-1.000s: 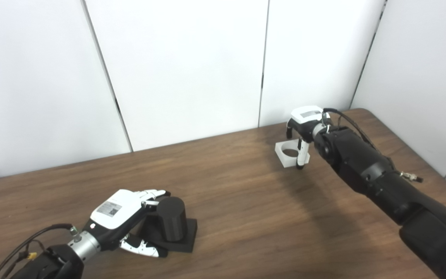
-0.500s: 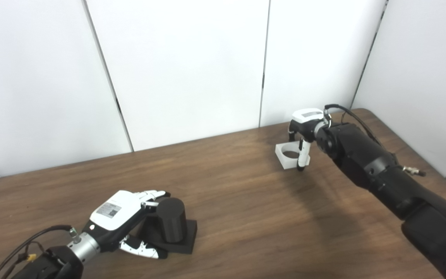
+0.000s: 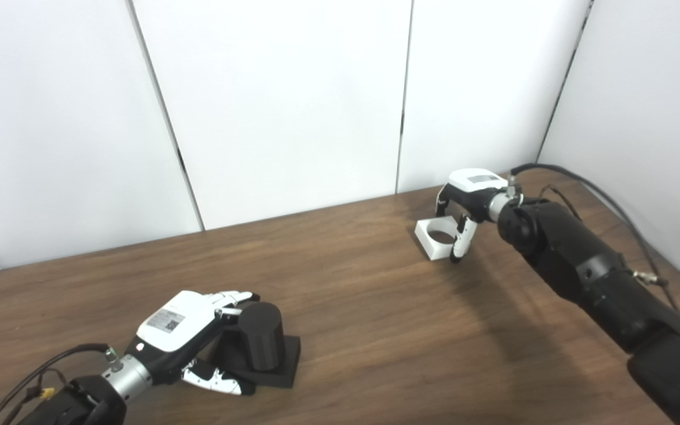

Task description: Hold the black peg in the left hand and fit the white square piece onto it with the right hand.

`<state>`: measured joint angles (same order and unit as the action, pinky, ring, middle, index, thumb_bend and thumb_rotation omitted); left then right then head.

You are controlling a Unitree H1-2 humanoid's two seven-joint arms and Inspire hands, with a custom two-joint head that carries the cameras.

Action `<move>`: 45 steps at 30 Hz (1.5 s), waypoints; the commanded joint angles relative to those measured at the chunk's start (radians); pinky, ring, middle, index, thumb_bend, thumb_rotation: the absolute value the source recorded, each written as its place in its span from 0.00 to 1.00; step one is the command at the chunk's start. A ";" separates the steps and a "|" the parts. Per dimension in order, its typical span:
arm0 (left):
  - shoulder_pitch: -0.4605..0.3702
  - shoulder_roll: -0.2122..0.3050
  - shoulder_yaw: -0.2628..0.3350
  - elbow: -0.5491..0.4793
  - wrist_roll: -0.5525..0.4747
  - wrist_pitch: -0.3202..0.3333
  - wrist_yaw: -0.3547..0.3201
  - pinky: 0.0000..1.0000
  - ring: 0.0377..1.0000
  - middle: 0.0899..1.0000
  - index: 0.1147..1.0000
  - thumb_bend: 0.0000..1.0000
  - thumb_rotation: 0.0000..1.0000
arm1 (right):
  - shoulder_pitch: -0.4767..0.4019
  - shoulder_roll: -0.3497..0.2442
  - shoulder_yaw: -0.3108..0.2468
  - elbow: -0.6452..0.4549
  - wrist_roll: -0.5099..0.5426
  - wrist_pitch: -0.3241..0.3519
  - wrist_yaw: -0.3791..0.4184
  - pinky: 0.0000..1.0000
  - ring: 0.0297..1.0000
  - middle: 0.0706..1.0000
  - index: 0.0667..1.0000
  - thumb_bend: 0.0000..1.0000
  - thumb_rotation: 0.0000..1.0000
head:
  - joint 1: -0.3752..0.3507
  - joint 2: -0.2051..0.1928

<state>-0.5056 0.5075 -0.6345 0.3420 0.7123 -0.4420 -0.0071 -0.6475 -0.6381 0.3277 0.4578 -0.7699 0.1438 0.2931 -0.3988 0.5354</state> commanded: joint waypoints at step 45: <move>0.023 -0.030 -0.056 0.008 0.099 0.100 -0.164 0.84 0.94 0.95 0.43 0.52 0.08 | -0.031 0.004 -0.086 -0.572 0.163 -0.249 0.101 0.76 0.89 0.78 0.44 0.52 0.13 | 0.363 0.101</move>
<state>-0.5182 0.4750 -0.6354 0.3157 0.7194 -0.3680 -0.0672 -0.6393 -0.6235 0.2646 -0.0736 -0.6315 -0.0776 0.4007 -0.0354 0.6366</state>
